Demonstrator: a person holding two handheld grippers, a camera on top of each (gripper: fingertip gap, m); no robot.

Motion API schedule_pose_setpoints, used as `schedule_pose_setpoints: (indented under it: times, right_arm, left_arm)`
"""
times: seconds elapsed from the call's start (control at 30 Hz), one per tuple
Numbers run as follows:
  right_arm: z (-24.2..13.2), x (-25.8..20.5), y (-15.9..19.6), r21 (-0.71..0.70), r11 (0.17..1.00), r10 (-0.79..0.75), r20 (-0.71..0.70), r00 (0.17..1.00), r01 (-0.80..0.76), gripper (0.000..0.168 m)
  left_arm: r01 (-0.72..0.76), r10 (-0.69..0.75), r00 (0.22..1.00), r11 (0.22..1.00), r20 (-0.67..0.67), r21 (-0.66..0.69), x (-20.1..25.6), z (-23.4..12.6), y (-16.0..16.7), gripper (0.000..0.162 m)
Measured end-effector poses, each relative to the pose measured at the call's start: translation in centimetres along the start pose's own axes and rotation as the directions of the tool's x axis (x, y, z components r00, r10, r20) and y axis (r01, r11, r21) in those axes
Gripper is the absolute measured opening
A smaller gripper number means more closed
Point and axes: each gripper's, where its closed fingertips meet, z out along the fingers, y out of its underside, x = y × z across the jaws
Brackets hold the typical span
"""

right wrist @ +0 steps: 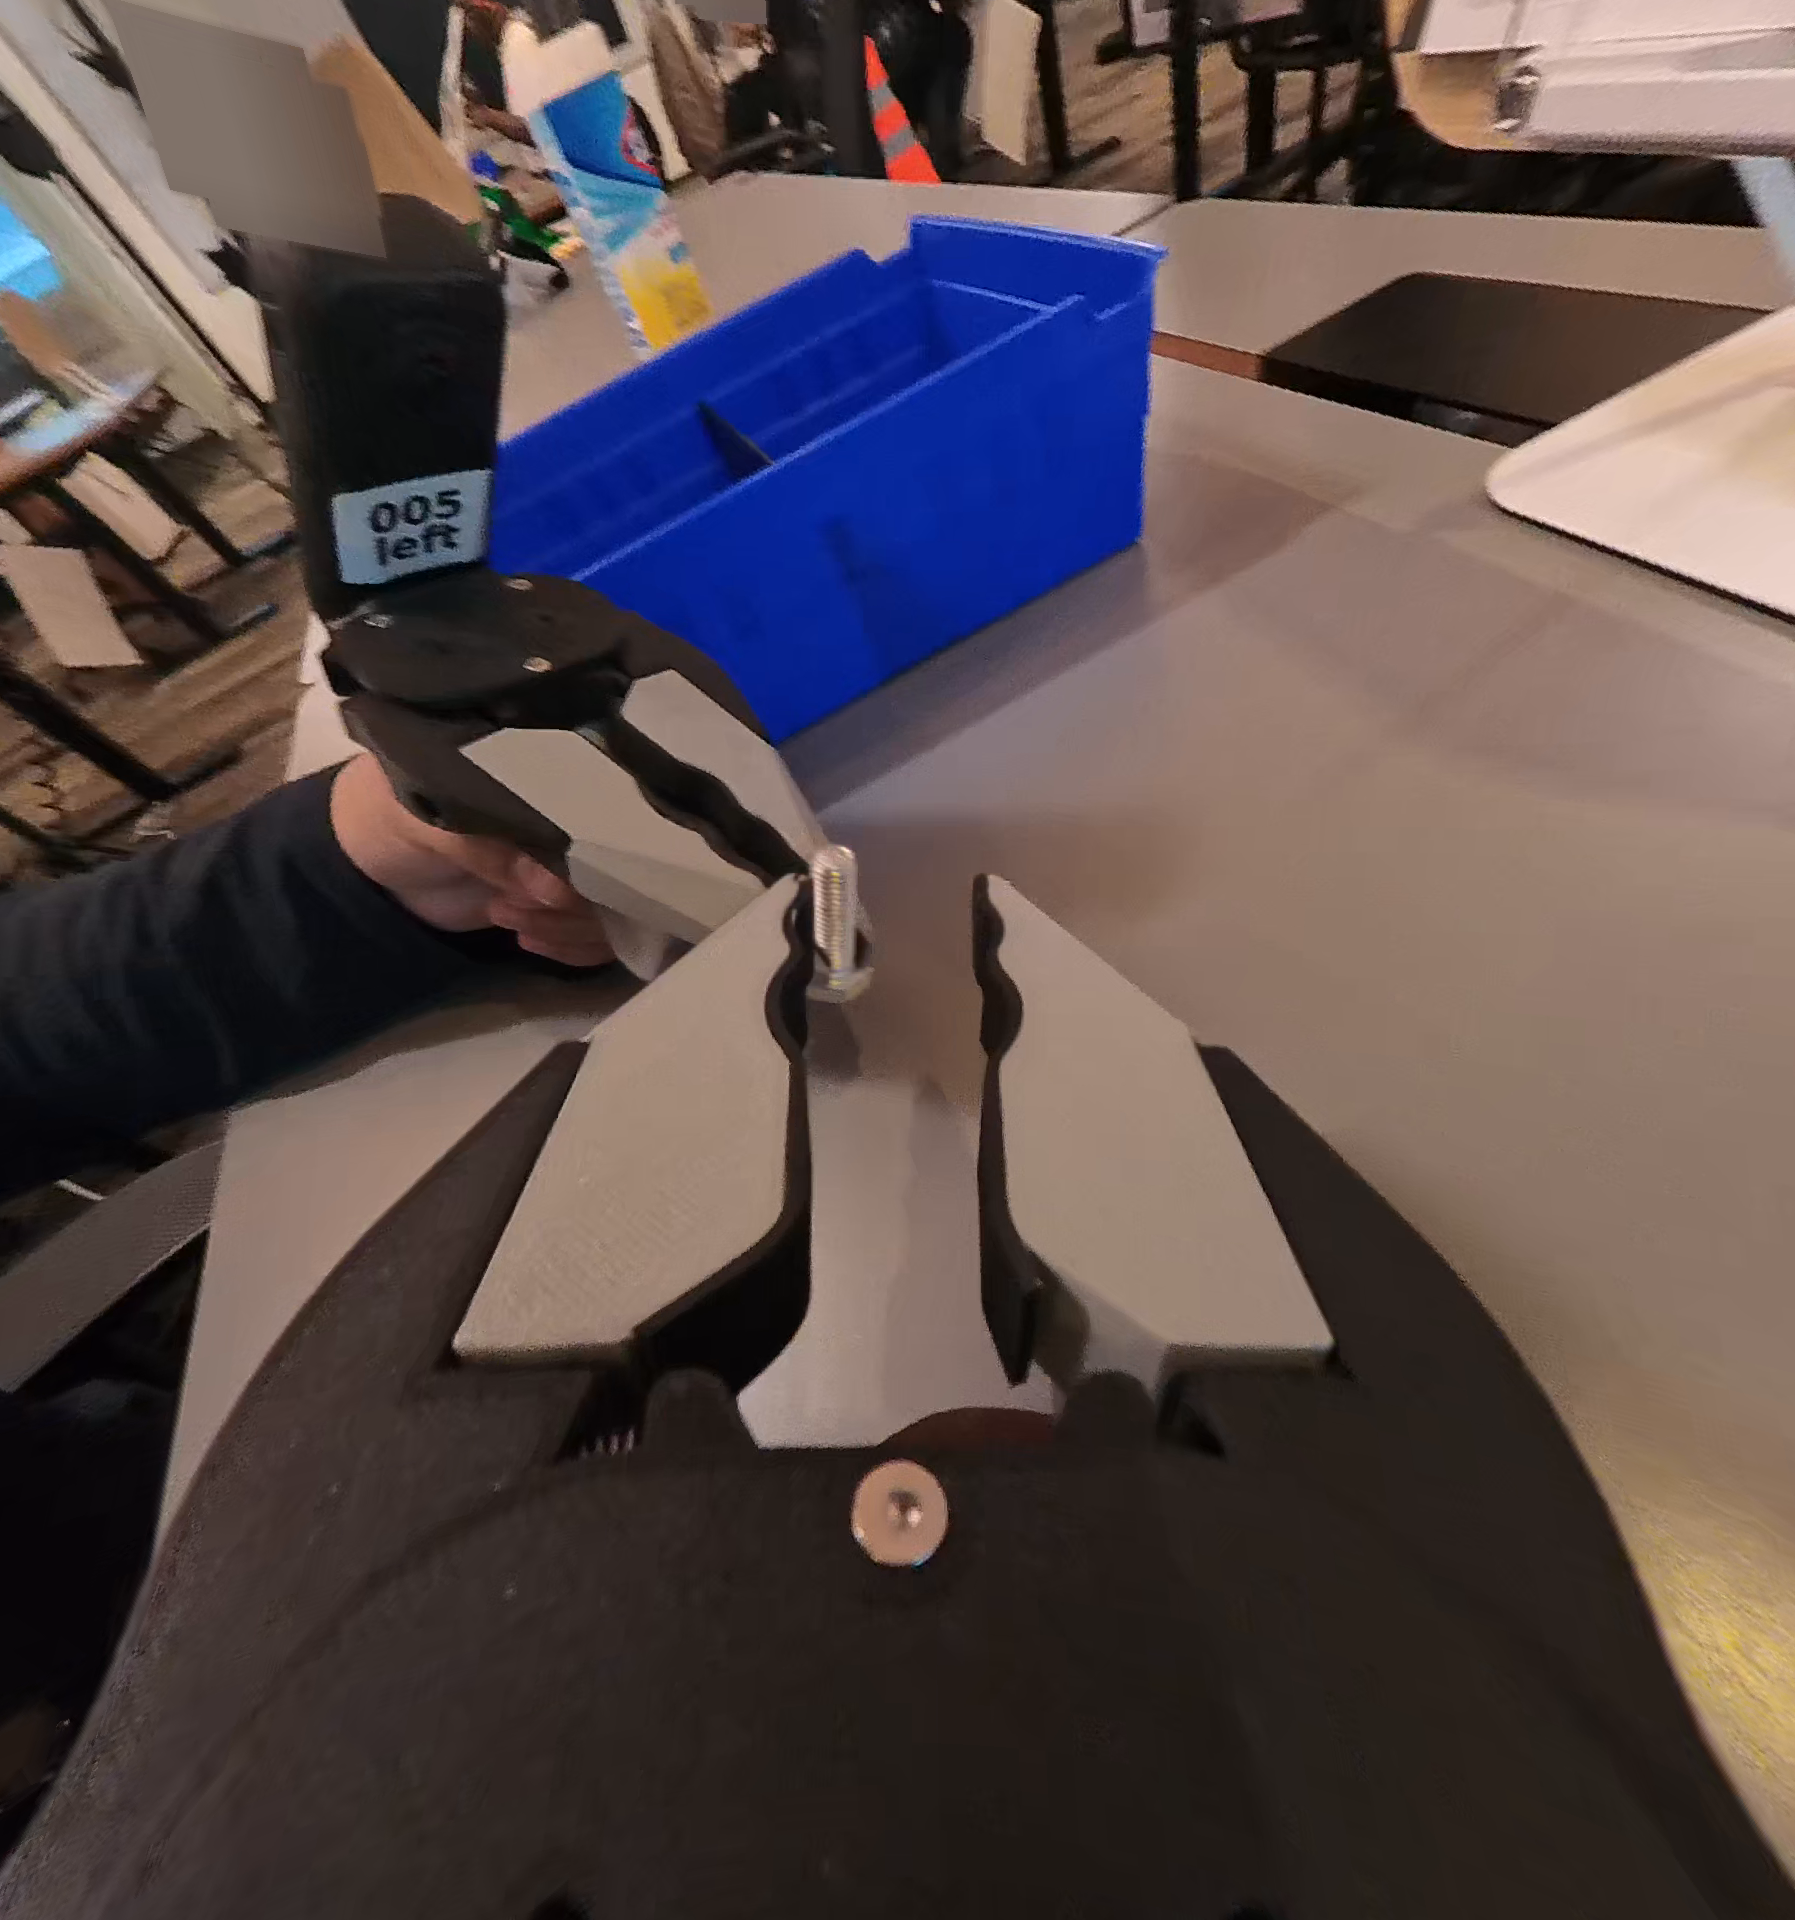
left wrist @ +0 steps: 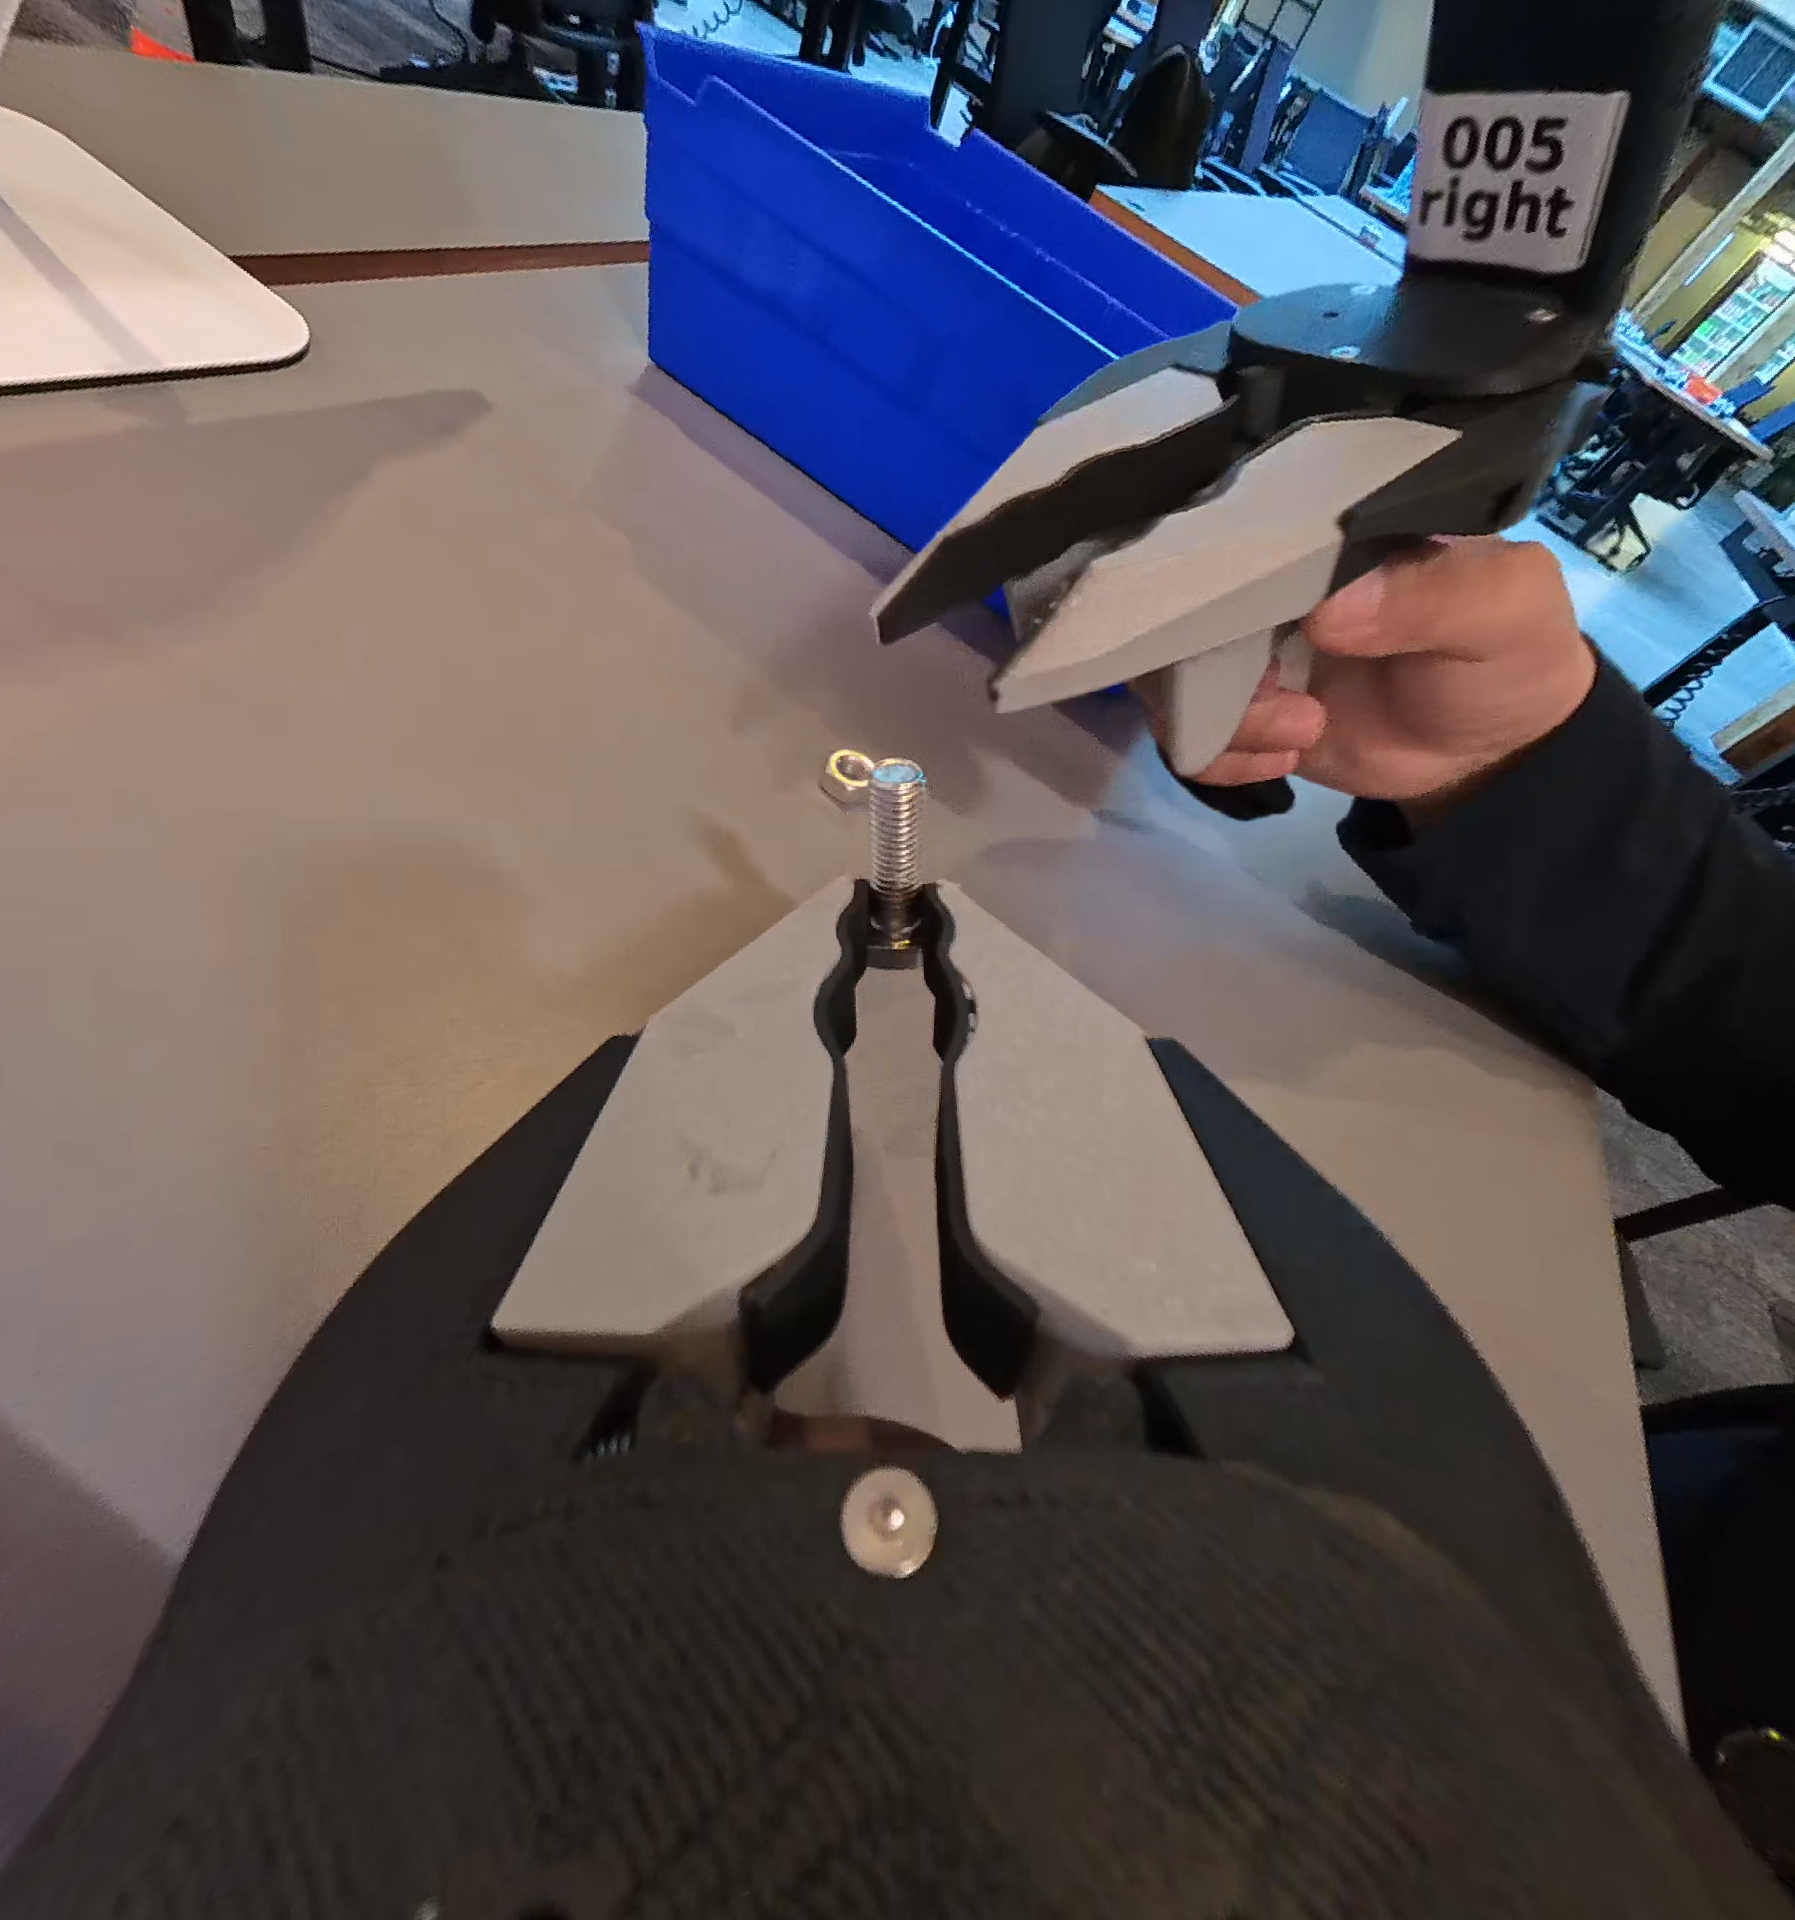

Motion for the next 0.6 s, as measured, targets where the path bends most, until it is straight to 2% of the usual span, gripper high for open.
schedule_pose_setpoints:
  times: [0.13,0.17,0.23,0.3,0.6]
  right_arm:
    - [1.1,-1.4,0.2,0.012,1.0,-0.008,0.044,0.999,0.007,0.036]
    - [1.4,-1.4,0.4,0.004,1.0,-0.013,0.042,0.999,0.013,0.033]
    - [1.8,-1.7,1.0,-0.025,0.999,-0.028,0.052,0.998,0.029,0.016]
    - [1.8,-2.4,1.2,-0.032,0.999,-0.023,0.101,0.995,0.026,0.007]
    - [0.2,-3.7,-1.1,0.076,0.993,0.068,0.234,0.97,-0.088,0.006]
  left_arm:
    - [-0.019,0.019,1.0,1.0,-0.013,-0.008,0.5,0.2,0.1,0.007]
    - [-0.024,0.024,1.0,1.0,-0.019,-0.011,0.7,0.3,0.2,0.007]
    - [-0.042,0.041,0.999,0.999,-0.035,-0.012,1.2,0.4,0.2,0.007]
    - [-0.063,0.062,0.997,0.998,-0.048,-0.002,1.7,0.4,0.0,0.006]
    - [-0.037,0.06,0.986,0.988,-0.155,0.147,3.4,-0.8,-2.4,0.007]
